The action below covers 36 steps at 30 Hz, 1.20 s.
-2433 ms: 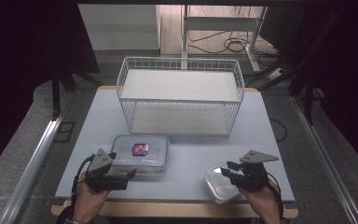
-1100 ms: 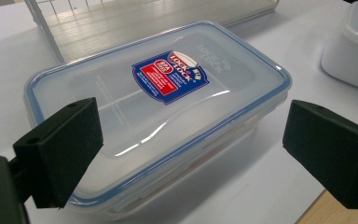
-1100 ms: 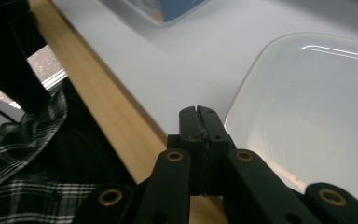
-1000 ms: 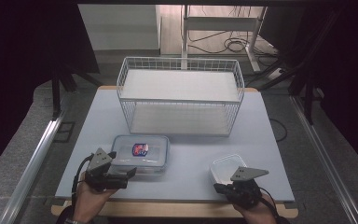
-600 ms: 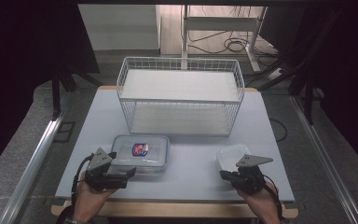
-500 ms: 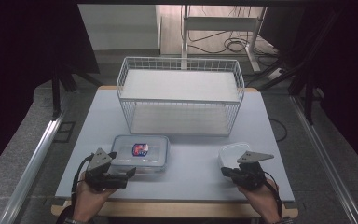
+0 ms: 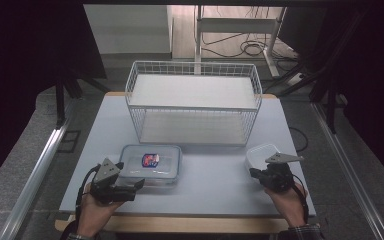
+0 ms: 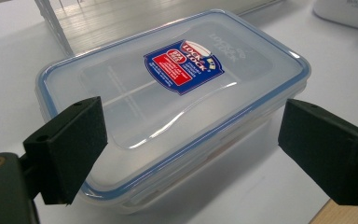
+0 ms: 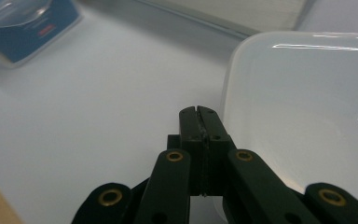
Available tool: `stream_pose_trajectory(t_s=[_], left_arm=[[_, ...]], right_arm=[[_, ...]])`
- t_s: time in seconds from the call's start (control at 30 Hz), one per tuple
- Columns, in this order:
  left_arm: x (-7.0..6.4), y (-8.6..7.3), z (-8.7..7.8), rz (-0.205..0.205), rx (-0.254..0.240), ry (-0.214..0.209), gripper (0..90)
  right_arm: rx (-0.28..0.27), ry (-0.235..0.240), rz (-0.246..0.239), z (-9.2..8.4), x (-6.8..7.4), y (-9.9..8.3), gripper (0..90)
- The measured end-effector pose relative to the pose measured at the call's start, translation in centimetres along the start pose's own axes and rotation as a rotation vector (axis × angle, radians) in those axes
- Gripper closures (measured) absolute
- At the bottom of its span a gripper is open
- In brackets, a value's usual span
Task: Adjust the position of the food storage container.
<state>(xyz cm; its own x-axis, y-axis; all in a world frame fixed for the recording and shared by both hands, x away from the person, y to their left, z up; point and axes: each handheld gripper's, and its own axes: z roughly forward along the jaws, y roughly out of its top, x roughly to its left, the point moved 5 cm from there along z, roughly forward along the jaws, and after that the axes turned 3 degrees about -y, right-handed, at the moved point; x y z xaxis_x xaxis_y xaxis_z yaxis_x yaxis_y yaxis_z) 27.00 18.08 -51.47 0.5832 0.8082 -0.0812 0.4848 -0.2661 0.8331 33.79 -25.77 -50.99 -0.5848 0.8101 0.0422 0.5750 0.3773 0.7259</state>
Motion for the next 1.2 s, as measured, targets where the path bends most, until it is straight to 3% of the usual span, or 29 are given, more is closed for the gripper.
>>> stream_pose_trajectory(t_s=[0.13,0.3,0.43,0.53,0.7,0.87,0.93,0.97,1.03,1.2], left_arm=[[0.2,-0.1,0.0,0.008,0.010,0.006,10.1],[1.7,0.2,-0.9,0.024,0.009,0.071,20.3],[4.6,-0.2,-1.9,-0.018,0.008,0.119,42.0],[7.0,-1.3,-1.6,-0.053,0.050,0.148,60.1],[9.2,-2.4,0.2,-0.085,0.127,0.123,83.5],[9.3,-2.1,2.2,-0.056,0.173,0.088,89.8],[9.2,-2.0,2.4,-0.047,0.180,0.089,90.0],[9.0,-1.9,2.7,-0.027,0.202,0.113,90.0],[8.8,-1.8,2.9,-0.040,0.195,0.095,90.0],[7.8,-1.2,3.8,-0.027,0.198,0.071,90.0]], right_arm=[[-0.003,-0.022,0.022,0.1,-0.7,0.2,89.3],[-0.016,-0.005,0.006,0.1,0.3,0.7,89.1],[-0.030,0.018,0.005,0.3,1.0,1.5,89.1],[-0.040,0.031,-0.002,0.7,1.7,2.1,89.1],[-0.053,0.066,-0.014,1.6,3.1,2.7,89.0],[-0.051,0.083,-0.032,2.4,4.3,3.5,89.0],[-0.049,0.092,-0.040,2.8,4.8,3.8,89.1],[-0.047,0.099,-0.044,3.1,5.0,3.9,89.2],[-0.039,0.109,-0.052,3.7,5.5,4.2,89.2],[-0.024,0.130,-0.071,5.0,6.5,4.7,89.1]])
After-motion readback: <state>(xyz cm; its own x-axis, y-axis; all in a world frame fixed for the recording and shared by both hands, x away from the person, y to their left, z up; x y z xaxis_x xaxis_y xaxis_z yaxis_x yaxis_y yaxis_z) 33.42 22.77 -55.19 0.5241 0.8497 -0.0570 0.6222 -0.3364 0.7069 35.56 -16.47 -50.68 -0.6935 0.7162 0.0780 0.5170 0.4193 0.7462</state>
